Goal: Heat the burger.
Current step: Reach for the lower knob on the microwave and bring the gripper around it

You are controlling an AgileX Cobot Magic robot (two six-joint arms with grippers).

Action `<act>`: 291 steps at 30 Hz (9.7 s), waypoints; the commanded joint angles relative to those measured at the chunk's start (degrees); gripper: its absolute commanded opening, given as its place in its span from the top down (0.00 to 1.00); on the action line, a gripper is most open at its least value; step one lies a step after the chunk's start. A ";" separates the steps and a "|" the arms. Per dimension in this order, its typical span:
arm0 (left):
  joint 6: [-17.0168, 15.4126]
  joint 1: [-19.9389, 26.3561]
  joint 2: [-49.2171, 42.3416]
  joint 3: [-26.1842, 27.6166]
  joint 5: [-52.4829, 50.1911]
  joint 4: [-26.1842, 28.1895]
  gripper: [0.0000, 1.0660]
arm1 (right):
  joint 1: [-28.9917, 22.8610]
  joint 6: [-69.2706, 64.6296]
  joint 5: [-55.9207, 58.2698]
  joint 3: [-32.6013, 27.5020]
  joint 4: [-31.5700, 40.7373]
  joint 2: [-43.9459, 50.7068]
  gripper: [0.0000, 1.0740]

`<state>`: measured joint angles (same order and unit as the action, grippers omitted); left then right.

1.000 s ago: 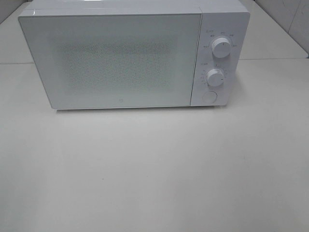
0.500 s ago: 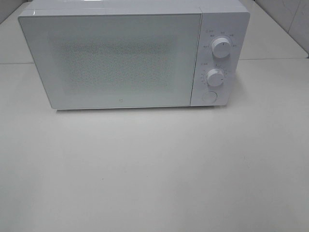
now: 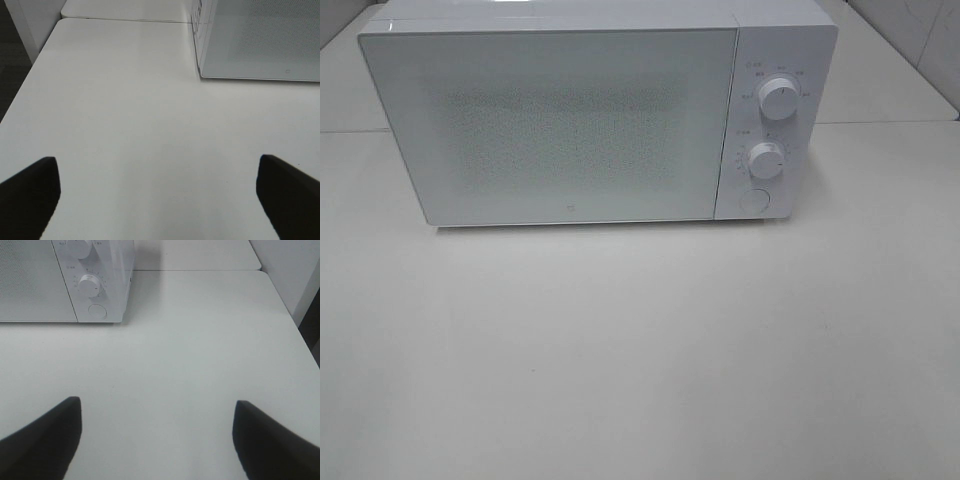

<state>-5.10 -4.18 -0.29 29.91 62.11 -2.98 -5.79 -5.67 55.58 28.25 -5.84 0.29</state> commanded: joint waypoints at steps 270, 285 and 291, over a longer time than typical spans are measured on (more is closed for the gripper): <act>-0.17 0.11 -0.86 -0.17 -0.69 0.17 0.05 | -25.73 24.75 -128.69 15.81 42.91 -119.58 0.58; -0.17 0.11 -0.86 -0.17 -0.69 0.17 0.05 | -25.50 25.78 -133.10 15.81 42.91 -119.58 0.98; -0.17 0.11 -0.86 -0.17 -0.69 0.17 0.05 | -25.50 19.25 -136.25 15.81 41.77 -119.58 0.98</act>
<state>-5.10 -4.18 -0.29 29.91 62.11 -2.98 -32.37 15.30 -67.38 42.80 36.84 -119.52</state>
